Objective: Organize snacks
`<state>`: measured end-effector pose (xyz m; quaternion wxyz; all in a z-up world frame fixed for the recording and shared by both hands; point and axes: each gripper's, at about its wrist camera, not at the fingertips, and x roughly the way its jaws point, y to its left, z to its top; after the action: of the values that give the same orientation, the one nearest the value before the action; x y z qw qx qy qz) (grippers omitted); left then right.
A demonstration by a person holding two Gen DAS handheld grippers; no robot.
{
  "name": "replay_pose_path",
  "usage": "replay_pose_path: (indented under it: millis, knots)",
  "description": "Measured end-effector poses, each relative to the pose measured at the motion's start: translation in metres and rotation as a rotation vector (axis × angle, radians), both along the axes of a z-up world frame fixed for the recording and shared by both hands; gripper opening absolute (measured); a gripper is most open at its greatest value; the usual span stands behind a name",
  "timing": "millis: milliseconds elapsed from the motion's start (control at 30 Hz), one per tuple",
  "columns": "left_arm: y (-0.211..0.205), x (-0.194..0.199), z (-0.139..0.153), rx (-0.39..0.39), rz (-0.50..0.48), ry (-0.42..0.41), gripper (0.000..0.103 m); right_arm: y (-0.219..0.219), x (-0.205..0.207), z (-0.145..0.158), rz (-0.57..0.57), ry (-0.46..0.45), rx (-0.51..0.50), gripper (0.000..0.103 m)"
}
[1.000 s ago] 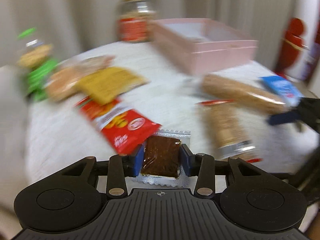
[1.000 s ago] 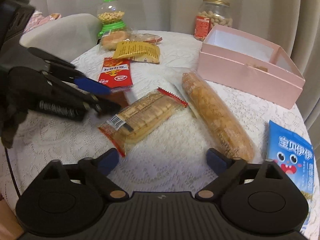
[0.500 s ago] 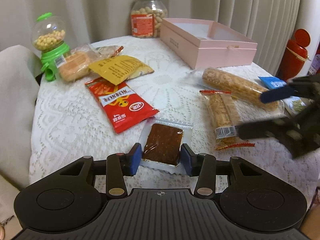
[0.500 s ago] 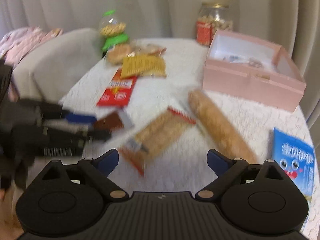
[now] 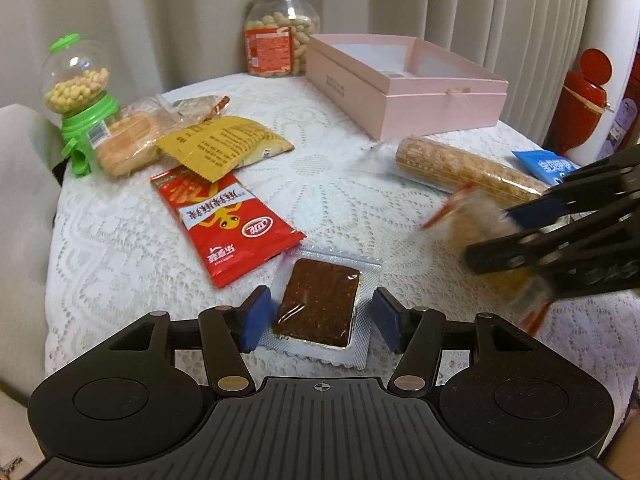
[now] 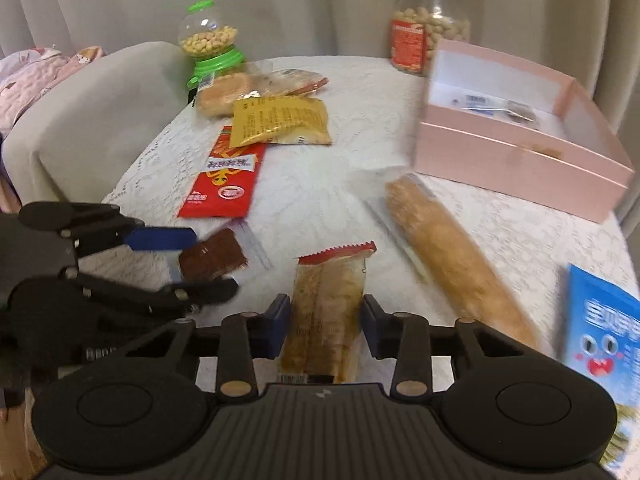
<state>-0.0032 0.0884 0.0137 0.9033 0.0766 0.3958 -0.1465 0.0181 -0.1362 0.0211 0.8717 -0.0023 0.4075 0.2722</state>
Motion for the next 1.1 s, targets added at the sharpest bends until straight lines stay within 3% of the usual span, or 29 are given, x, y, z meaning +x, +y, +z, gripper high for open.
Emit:
replay_pose_path:
  millis: [167, 200, 233, 300, 400, 567, 633, 700, 800, 900, 1033, 1100]
  knots:
    - [0.005, -0.005, -0.001, -0.032, 0.009, -0.014, 0.062, -0.039, -0.017, 0.017, -0.05, -0.051, 0.065, 0.037]
    - [0.003, -0.008, -0.001, -0.025, 0.027, -0.024, 0.058, -0.047, -0.021, 0.022, -0.06, -0.068, 0.082, 0.037]
    - [-0.002, -0.014, 0.001, -0.012, 0.052, -0.031, 0.045, -0.055, -0.024, 0.026, -0.071, -0.083, 0.097, 0.037]
    - [-0.014, -0.028, 0.006, 0.025, 0.075, -0.068, 0.045, -0.07, -0.03, 0.034, -0.094, -0.115, 0.114, 0.037]
    - [-0.023, -0.043, 0.019, -0.036, 0.038, -0.115, 0.045, -0.09, -0.036, 0.043, -0.126, -0.171, 0.11, 0.037]
    - [-0.032, -0.04, 0.074, -0.118, 0.062, -0.272, 0.045, -0.123, -0.034, 0.063, -0.179, -0.23, 0.144, 0.037]
    - [-0.032, -0.024, 0.108, -0.188, 0.065, -0.348, 0.045, -0.137, -0.027, 0.08, -0.204, -0.269, 0.162, 0.037]
    - [-0.037, 0.0, 0.133, -0.243, 0.056, -0.367, 0.045, -0.15, -0.016, 0.102, -0.232, -0.326, 0.17, 0.037]
    - [-0.054, 0.048, 0.153, -0.286, 0.058, -0.358, 0.045, -0.162, 0.014, 0.133, -0.271, -0.397, 0.163, 0.037]
    - [-0.077, 0.096, 0.152, -0.332, 0.054, -0.33, 0.046, -0.166, 0.057, 0.153, -0.291, -0.395, 0.141, 0.037]
    - [-0.092, 0.17, 0.103, -0.474, 0.025, -0.076, 0.044, -0.16, 0.109, 0.158, -0.325, -0.376, 0.075, 0.037]
    - [-0.078, 0.18, 0.092, -0.494, 0.081, -0.091, 0.044, -0.154, 0.132, 0.152, -0.331, -0.346, 0.05, 0.037]
